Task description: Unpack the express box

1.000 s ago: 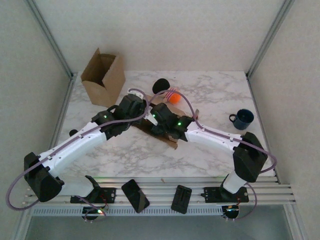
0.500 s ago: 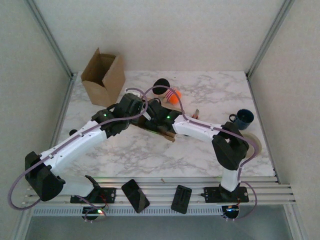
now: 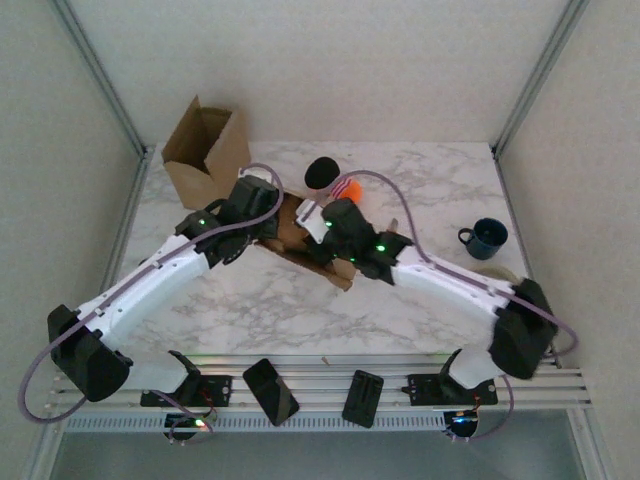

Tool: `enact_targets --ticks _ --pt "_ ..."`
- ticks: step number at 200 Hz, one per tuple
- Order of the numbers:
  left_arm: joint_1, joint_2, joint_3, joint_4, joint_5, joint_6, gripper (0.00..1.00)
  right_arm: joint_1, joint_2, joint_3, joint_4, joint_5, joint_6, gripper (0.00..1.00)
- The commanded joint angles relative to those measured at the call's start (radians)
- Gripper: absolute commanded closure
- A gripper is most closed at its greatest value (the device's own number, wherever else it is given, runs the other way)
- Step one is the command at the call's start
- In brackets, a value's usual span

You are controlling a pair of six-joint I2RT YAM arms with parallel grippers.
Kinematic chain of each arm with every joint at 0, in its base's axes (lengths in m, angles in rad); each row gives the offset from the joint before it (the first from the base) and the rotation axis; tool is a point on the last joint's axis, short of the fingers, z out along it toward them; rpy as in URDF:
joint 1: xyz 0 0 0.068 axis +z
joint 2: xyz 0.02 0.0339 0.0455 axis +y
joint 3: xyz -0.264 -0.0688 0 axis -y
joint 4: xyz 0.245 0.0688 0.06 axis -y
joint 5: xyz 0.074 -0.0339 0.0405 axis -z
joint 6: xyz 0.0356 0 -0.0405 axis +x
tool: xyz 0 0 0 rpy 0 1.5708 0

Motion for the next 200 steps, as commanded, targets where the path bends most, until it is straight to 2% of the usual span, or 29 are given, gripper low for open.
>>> enact_targets --ticks 1,52,74,98,108,125,150,163,200 --pt "0.075 0.011 0.042 -0.018 0.063 -0.101 1.0 0.004 -0.158 -0.029 0.127 -0.162 0.075 1.0" --pt "0.185 -0.004 0.04 -0.066 0.143 -0.17 1.0 0.003 -0.318 -0.103 0.275 -0.123 0.177 1.0" --pt "0.216 -0.019 0.029 -0.093 0.155 -0.189 1.0 0.003 -0.38 -0.11 0.35 -0.038 0.223 1.0" --pt "0.25 -0.047 0.0 -0.109 0.171 -0.23 1.0 -0.001 -0.421 -0.046 0.364 0.137 0.258 1.0" --pt "0.264 -0.063 -0.018 -0.106 0.185 -0.249 1.0 -0.016 -0.403 0.018 0.293 0.197 0.263 1.0" --pt "0.294 -0.093 -0.052 -0.094 0.208 -0.283 1.0 -0.102 -0.319 0.224 0.074 0.27 0.294 1.0" --pt "0.343 -0.128 -0.106 -0.078 0.237 -0.314 1.0 -0.348 -0.133 0.494 -0.276 0.169 0.378 1.0" --pt "0.373 -0.139 -0.135 -0.066 0.261 -0.324 1.0 -0.442 -0.017 0.617 -0.422 0.143 0.378 1.0" --pt "0.479 -0.126 -0.222 -0.004 0.41 -0.347 1.0 -0.619 0.289 0.877 -0.707 0.07 0.334 1.0"
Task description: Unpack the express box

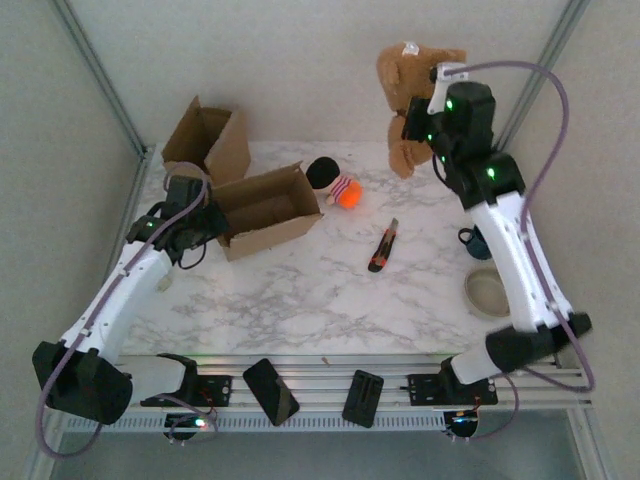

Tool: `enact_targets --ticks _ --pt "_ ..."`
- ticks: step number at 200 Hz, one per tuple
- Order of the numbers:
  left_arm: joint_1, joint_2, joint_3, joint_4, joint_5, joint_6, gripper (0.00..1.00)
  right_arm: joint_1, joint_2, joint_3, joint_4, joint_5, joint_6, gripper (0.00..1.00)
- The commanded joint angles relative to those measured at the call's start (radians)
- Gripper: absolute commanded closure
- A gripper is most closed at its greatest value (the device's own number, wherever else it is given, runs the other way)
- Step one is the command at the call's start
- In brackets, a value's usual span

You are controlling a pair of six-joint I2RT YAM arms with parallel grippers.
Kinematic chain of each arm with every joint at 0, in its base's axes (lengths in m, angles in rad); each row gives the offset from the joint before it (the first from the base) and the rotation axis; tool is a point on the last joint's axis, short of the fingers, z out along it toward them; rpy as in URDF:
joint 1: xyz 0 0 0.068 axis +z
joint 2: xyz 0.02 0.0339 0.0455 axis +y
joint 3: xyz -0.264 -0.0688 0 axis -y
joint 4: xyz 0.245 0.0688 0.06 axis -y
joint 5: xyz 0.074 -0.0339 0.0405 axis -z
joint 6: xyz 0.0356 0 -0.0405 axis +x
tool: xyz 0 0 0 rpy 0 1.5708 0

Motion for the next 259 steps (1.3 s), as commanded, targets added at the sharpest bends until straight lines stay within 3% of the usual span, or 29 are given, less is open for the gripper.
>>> enact_targets --ticks 1,55,94,131,145,170,197,225,259 --pt "0.062 0.002 -0.051 0.054 0.123 -0.04 1.0 -0.075 0.176 0.1 -0.317 -0.062 -0.009 1.0" --pt "0.181 0.061 -0.075 0.113 0.237 -0.075 0.99 -0.119 0.533 0.292 -0.481 -0.011 -0.089 1.0" --pt "0.188 0.084 -0.037 0.128 0.263 -0.081 0.58 -0.147 0.763 0.48 -0.583 0.107 -0.114 1.0" --pt "0.189 0.091 0.002 0.134 0.283 -0.072 0.35 -0.165 0.911 0.612 -0.622 0.191 -0.135 1.0" --pt "0.189 0.087 0.011 0.148 0.302 -0.069 0.02 -0.171 0.961 0.651 -0.636 0.246 -0.138 1.0" --pt "0.189 0.072 0.042 0.16 0.313 -0.053 0.0 -0.183 1.007 0.655 -0.627 0.29 -0.131 1.0" --pt "0.189 0.045 0.106 0.132 0.26 -0.008 0.0 -0.192 1.01 0.632 -0.624 0.239 -0.108 0.46" --pt "0.188 0.009 0.176 0.113 0.159 0.06 0.0 -0.193 0.956 0.584 -0.597 0.178 -0.091 0.03" --pt "0.186 -0.103 0.166 0.24 -0.014 0.165 0.0 -0.193 0.826 0.55 -0.583 0.138 -0.07 0.01"
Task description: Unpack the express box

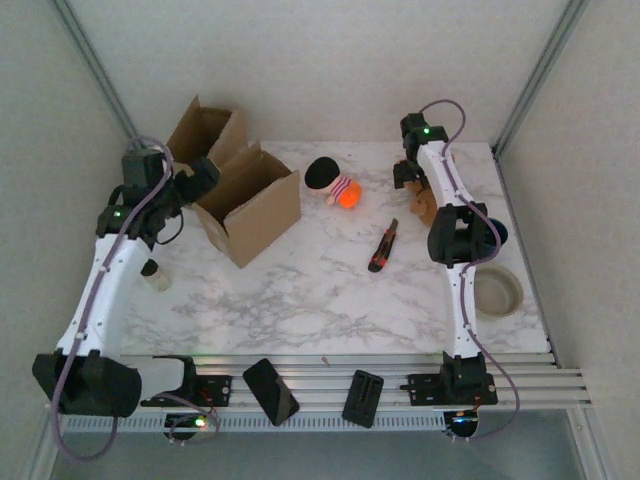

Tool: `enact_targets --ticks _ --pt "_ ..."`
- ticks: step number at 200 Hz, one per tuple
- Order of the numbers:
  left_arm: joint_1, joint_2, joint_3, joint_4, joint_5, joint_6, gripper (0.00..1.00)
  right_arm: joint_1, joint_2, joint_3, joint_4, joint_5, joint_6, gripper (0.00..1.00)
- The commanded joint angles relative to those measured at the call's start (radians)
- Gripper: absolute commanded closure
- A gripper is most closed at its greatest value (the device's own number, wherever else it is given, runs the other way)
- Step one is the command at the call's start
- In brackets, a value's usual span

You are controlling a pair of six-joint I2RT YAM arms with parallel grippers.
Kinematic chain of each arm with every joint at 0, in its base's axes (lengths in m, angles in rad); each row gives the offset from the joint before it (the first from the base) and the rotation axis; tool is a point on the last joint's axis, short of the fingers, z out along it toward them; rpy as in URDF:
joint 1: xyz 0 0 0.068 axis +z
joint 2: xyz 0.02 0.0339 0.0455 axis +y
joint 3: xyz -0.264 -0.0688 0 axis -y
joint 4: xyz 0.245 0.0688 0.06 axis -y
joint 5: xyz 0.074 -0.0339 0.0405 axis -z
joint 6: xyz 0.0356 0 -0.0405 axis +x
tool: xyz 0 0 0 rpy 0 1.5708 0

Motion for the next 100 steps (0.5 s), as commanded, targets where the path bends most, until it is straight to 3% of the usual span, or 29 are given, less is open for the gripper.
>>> enact_targets --ticks 1,23,51,62,77,100 --pt "0.004 -0.102 0.001 0.096 -0.168 0.109 0.0 -0.007 -0.149 -0.031 0.003 -0.042 0.031 0.01" --pt "0.004 -0.214 -0.102 0.277 -0.408 0.157 0.0 -0.007 -0.319 -0.167 0.094 -0.058 0.037 0.01" --pt "0.009 -0.309 -0.34 0.572 -0.674 0.234 0.0 -0.008 -0.63 -0.52 0.325 -0.057 0.029 0.01" --pt "0.011 -0.323 -0.453 0.685 -0.702 0.258 0.0 -0.007 -0.76 -0.687 0.434 -0.047 0.022 0.01" --pt "0.012 -0.33 -0.605 0.85 -0.652 0.304 0.0 -0.007 -0.925 -0.895 0.578 -0.019 0.027 0.01" --pt "0.015 -0.305 -0.78 1.063 -0.679 0.283 0.0 -0.007 -1.152 -1.223 0.77 0.03 0.063 0.01"
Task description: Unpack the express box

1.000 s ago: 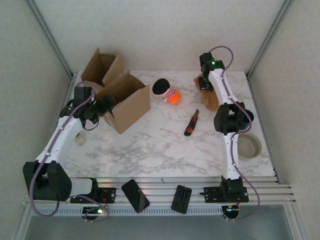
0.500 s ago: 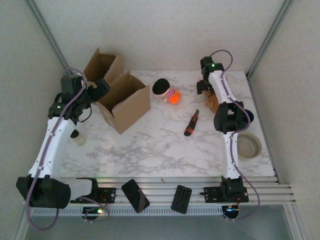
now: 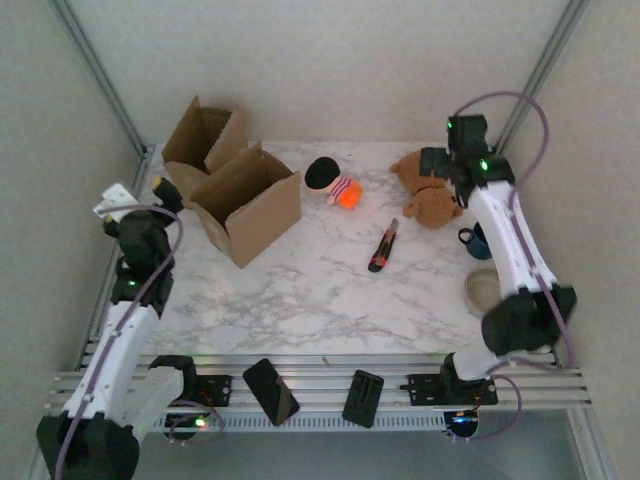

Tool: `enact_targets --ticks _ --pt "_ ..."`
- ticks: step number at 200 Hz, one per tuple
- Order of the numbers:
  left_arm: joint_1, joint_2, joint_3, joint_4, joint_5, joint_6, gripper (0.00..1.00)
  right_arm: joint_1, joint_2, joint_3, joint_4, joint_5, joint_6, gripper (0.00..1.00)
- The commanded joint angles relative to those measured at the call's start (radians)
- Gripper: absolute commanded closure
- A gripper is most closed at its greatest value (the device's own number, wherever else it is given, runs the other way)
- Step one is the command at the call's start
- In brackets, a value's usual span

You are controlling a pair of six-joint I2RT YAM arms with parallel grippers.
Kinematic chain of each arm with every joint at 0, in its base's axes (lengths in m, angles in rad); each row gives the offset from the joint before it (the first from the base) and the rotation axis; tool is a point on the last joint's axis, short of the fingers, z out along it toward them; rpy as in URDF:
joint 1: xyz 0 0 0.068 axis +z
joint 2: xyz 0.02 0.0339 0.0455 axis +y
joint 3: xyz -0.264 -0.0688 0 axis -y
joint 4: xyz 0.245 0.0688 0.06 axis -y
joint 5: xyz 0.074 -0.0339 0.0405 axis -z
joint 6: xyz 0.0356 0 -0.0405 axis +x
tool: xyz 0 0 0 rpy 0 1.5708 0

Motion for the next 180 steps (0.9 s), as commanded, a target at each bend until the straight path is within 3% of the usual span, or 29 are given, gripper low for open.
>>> enact_targets --ticks 1,32,54,89,109,129,137,147,168,180 --pt "0.011 0.022 -0.15 0.323 -0.078 0.044 0.0 -0.005 -0.141 -0.29 0.265 0.056 0.042 0.01" --pt "0.015 0.101 -0.352 0.628 -0.072 0.125 0.01 -0.006 -0.433 -0.783 0.654 0.099 0.049 0.01" --pt "0.015 0.212 -0.436 0.815 -0.034 0.155 0.0 -0.005 -0.523 -1.076 0.963 0.079 0.034 0.01" --pt "0.015 0.444 -0.482 0.998 0.049 0.159 0.01 -0.006 -0.375 -1.231 1.204 0.076 0.042 0.01" --pt "0.012 0.482 -0.501 1.085 0.103 0.182 0.0 -0.008 -0.251 -1.338 1.534 0.096 0.017 0.01" --pt "0.017 0.629 -0.524 1.261 0.157 0.198 0.0 -0.047 -0.098 -1.394 1.813 0.058 0.002 0.01" --pt "0.014 0.687 -0.52 1.339 0.187 0.227 0.0 -0.071 -0.054 -1.377 1.811 0.019 0.021 0.01" --pt "0.017 0.638 -0.488 1.189 0.222 0.222 0.0 -0.087 -0.028 -1.349 1.794 -0.056 0.013 0.01" --pt "0.023 0.654 -0.431 1.106 0.236 0.22 0.0 -0.105 0.077 -1.253 1.73 -0.159 -0.012 0.01" --pt "0.03 0.663 -0.441 1.141 0.251 0.218 0.0 -0.106 0.044 -1.147 1.461 -0.241 -0.036 0.01"
